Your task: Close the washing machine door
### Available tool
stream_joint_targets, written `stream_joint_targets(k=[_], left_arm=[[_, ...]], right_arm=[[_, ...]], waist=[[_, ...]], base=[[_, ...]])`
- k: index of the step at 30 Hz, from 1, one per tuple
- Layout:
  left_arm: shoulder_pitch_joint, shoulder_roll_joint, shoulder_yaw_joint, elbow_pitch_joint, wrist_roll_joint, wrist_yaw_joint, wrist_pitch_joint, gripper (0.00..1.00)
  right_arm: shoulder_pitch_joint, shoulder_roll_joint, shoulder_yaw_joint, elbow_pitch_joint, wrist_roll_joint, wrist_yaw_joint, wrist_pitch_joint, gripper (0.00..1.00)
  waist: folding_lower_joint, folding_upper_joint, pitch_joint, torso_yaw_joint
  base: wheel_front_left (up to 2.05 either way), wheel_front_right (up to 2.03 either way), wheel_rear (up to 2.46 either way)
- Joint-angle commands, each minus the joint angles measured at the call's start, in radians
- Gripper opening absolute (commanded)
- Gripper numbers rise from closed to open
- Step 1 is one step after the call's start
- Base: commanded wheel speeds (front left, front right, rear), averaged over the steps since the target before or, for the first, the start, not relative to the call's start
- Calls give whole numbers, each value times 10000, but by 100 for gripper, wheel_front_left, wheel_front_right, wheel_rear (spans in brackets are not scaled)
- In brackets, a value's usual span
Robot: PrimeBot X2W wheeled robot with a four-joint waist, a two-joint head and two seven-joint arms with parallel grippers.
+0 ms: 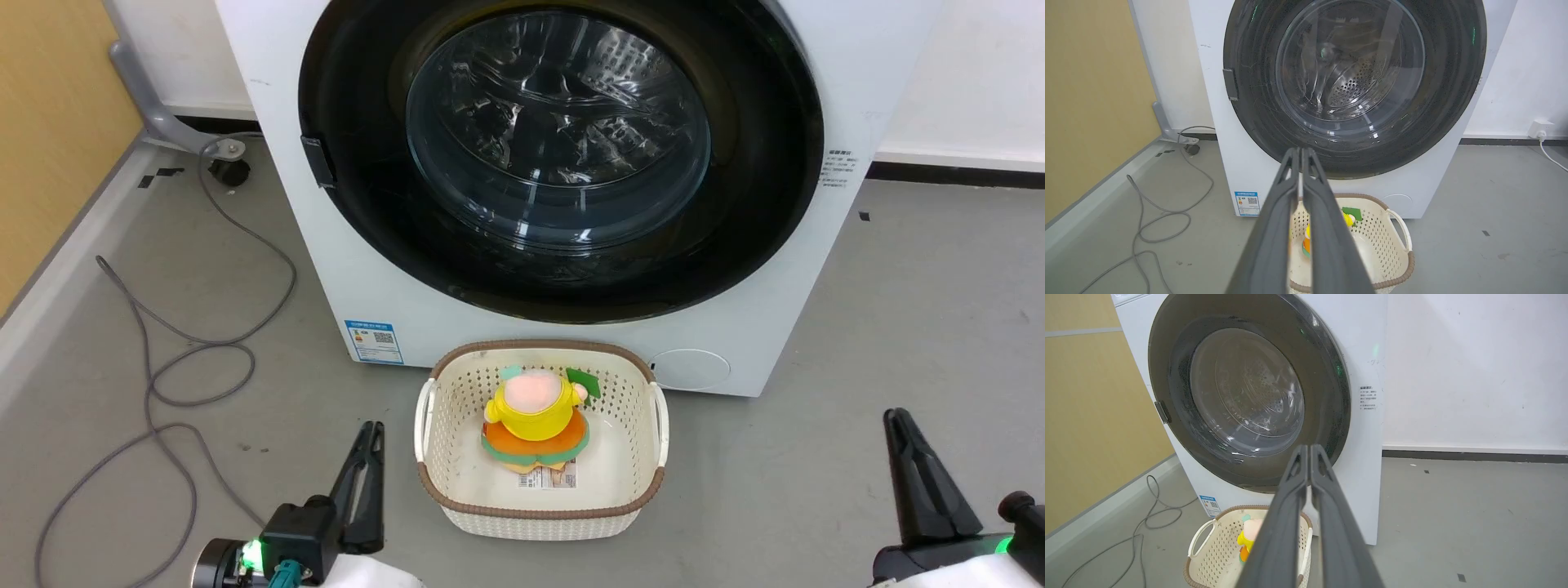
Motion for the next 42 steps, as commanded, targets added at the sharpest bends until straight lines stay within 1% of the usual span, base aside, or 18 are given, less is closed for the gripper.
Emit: stream_joint_targets(k=[1,42], left_arm=[[-2,-3,19,-11,14,-8,26,0],[-60,-153,671,-357,457,-299,864,0]], right_arm=[[-9,13,2,-2,-33,0,26,0],[-280,482,0,-17,-1041,-3,835,0]], waist=[[1,0,-1,-3],[1,0,-69,-142]], base=[[0,0,0],[0,0,0]])
